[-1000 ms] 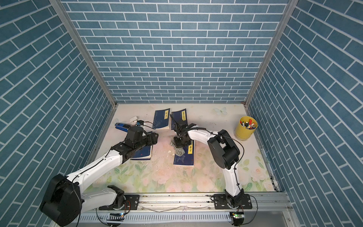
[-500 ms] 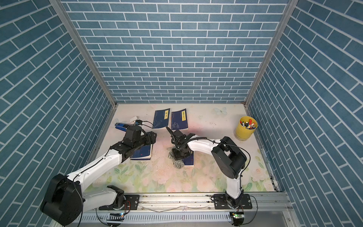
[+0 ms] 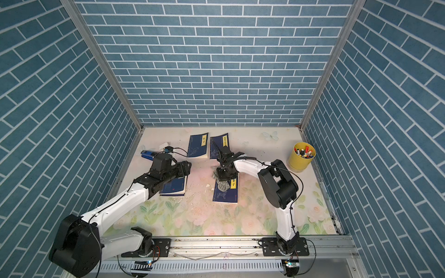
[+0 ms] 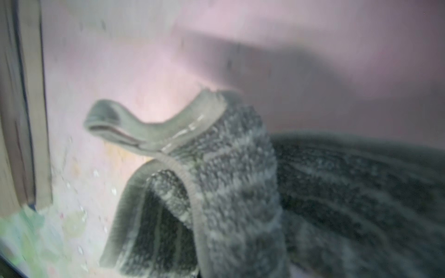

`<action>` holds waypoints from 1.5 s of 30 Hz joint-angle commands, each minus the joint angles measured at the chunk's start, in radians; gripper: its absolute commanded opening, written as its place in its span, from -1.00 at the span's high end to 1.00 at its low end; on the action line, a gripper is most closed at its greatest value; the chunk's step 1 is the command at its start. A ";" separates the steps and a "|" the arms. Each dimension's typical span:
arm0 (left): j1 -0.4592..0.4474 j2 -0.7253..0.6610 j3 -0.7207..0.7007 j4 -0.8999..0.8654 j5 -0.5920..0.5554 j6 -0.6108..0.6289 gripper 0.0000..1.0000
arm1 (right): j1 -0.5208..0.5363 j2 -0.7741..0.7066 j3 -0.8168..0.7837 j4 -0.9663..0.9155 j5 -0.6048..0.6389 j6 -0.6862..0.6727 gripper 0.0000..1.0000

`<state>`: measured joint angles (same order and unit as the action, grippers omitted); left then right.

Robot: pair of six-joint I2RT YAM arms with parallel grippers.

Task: Wipe the cover of the book
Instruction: Wipe the dirt from the cover of the book.

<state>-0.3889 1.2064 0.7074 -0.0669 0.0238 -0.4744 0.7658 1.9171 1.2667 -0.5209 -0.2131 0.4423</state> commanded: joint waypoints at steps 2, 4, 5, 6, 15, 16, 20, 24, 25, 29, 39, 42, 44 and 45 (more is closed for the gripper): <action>0.011 0.014 0.020 -0.003 0.017 0.015 -0.73 | 0.096 -0.100 -0.240 -0.084 0.049 0.112 1.00; 0.013 0.021 0.027 -0.002 0.026 0.019 -0.73 | 0.095 -0.149 -0.320 -0.050 0.057 0.148 1.00; 0.013 0.026 0.030 0.001 0.030 0.021 -0.73 | 0.080 -0.162 -0.345 -0.032 0.062 0.155 1.00; 0.012 0.031 0.032 0.004 0.033 0.022 -0.73 | 0.062 -0.160 -0.352 -0.025 0.064 0.156 1.00; 0.013 0.024 -0.002 0.038 0.068 -0.017 -0.73 | -0.117 0.090 0.013 -0.084 0.039 -0.013 1.00; 0.013 0.021 -0.009 0.045 0.080 -0.024 -0.73 | -0.118 0.111 0.054 -0.101 0.040 -0.025 1.00; 0.012 0.001 -0.040 0.059 0.094 -0.038 -0.73 | -0.110 0.120 0.103 -0.149 0.037 -0.040 1.00; 0.013 0.008 -0.040 0.058 0.096 -0.019 -0.73 | -0.060 0.008 -0.039 -0.147 0.082 0.001 1.00; 0.013 0.012 -0.036 0.055 0.098 -0.016 -0.73 | -0.039 -0.020 -0.081 -0.142 0.089 0.020 1.00; 0.013 0.037 -0.018 0.056 0.102 0.000 -0.73 | 0.051 -0.125 -0.260 -0.096 0.103 0.138 1.00; 0.012 0.054 -0.030 0.069 0.116 -0.009 -0.73 | -0.080 -0.097 -0.276 -0.024 0.098 0.123 1.00; 0.012 0.033 -0.063 0.082 0.131 -0.027 -0.72 | -0.140 -0.025 -0.167 -0.051 0.098 0.059 1.00; 0.011 0.022 -0.076 0.084 0.135 -0.031 -0.72 | -0.157 0.011 -0.107 -0.073 0.102 0.032 1.00; 0.012 0.018 -0.078 0.080 0.134 -0.028 -0.72 | -0.156 0.022 -0.084 -0.089 0.111 0.025 1.00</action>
<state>-0.3836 1.2488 0.6521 0.0013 0.1444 -0.4973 0.6292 1.8488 1.1725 -0.4866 -0.2047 0.5327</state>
